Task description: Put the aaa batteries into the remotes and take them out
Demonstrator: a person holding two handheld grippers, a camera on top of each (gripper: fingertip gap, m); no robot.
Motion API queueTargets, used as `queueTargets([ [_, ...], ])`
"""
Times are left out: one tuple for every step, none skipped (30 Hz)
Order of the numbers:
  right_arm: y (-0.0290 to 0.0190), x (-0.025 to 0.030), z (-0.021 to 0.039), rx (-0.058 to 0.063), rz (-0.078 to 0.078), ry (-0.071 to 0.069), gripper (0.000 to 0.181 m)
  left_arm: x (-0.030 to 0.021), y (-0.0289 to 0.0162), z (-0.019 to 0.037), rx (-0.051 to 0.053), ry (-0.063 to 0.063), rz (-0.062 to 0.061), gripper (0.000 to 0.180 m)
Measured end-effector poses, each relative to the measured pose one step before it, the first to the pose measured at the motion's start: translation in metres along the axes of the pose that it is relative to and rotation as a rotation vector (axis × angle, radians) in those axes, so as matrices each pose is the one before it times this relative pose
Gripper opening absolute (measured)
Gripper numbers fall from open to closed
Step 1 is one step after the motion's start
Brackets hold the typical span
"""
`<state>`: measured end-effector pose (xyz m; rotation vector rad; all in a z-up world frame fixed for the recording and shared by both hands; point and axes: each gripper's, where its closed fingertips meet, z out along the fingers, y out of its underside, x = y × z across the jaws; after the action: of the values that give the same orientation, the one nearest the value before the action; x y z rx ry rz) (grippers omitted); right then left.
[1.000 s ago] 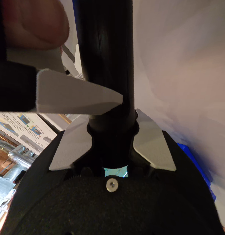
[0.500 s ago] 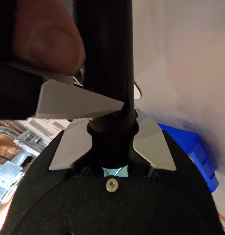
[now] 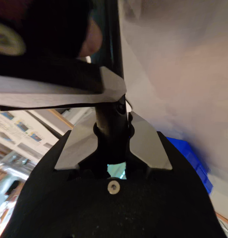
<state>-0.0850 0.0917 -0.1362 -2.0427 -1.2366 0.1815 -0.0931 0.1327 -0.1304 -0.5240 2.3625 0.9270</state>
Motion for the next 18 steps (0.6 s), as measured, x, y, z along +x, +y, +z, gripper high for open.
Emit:
queueTargets([
  [-0.00215, 0.00134, 0.00021, 0.0081, -0.0132, 0.0203, 0.022, -0.00246, -0.00042, -0.00227, 0.0061, 0.0181, -0.0236, 0.039],
  [-0.00259, 0.00221, -0.00284, -0.0004, -0.0068, 0.0219, 0.021, -0.00191, -0.00013, -0.00047, 0.0135, -0.0005, 0.0048, 0.039],
  [0.00042, -0.00599, -0.00332, -0.004, 0.0117, -0.0554, 0.021, 0.00095, -0.00298, -0.00104, 0.0326, 0.0105, -0.0148, 0.039],
  [-0.00074, 0.00002, -0.00157, 0.0473, 0.0199, -0.0266, 0.021, 0.00009, -0.00065, -0.00094, 0.0145, -0.0029, -0.015, 0.04],
  [-0.00198, 0.00051, -0.00131, 0.0452, 0.0312, -0.0226, 0.021, -0.00051, 0.00098, -0.00031, 0.0052, -0.0058, -0.0136, 0.041],
  [-0.00137, -0.00126, -0.00097, 0.0161, 0.0336, -0.0317, 0.021, 0.00081, 0.00081, -0.00018, 0.0045, 0.0076, -0.0174, 0.042],
  [-0.00124, -0.00124, -0.00045, 0.011, 0.0197, -0.0245, 0.021, 0.0001, 0.00079, -0.00024, -0.0037, -0.0036, -0.0055, 0.043],
  [-0.00085, -0.00075, -0.00084, 0.0058, 0.0106, -0.0102, 0.02, -0.00113, 0.00069, -0.00041, -0.0052, -0.0203, 0.0035, 0.045],
  [-0.00189, -0.00147, -0.00144, 0.0086, 0.0171, -0.0135, 0.02, -0.00141, 0.00105, -0.00038, 0.0002, -0.0205, -0.003, 0.048],
  [-0.00318, -0.00277, -0.00192, 0.024, 0.0234, -0.0287, 0.02, -0.00139, 0.00101, -0.00125, 0.0067, -0.0197, -0.0093, 0.051],
  [-0.00291, -0.00362, -0.00255, 0.0282, 0.0319, -0.0454, 0.02, -0.00192, 0.0006, -0.0026, 0.0053, -0.0278, -0.0046, 0.055],
  [-0.00183, -0.00312, -0.00246, 0.0194, 0.0288, -0.0438, 0.02, -0.00299, 0.00056, -0.00284, -0.0009, -0.0419, 0.0097, 0.061],
  [-0.00087, -0.00449, -0.00204, 0.0144, 0.0303, -0.056, 0.02, -0.00376, -0.00083, -0.00241, 0.0029, -0.0504, 0.0167, 0.067],
  [-0.00207, -0.00584, -0.00155, 0.0285, 0.0349, -0.0686, 0.019, -0.00392, -0.00303, -0.00192, 0.0115, -0.0541, 0.0166, 0.073],
  [-0.00045, -0.00661, -0.00003, 0.0183, 0.0367, -0.0744, 0.019, -0.0037, -0.00401, -0.00171, 0.0133, -0.0551, 0.0202, 0.073],
  [-0.00107, -0.0043, 0.00137, 0.0188, 0.0246, -0.0465, 0.019, -0.00172, -0.00364, -0.0009, 0.0075, -0.039, 0.022, 0.071],
  [0.00058, -0.00179, 0.00247, 0.0025, 0.0196, -0.0225, 0.019, 0.002, -0.00347, -0.00041, 0.0029, -0.0089, 0.0208, 0.067],
  [0.00203, -0.00144, 0.00189, -0.0073, 0.0159, -0.0168, 0.019, 0.00362, -0.00343, -0.00001, 0.004, 0.0029, 0.0163, 0.061],
])
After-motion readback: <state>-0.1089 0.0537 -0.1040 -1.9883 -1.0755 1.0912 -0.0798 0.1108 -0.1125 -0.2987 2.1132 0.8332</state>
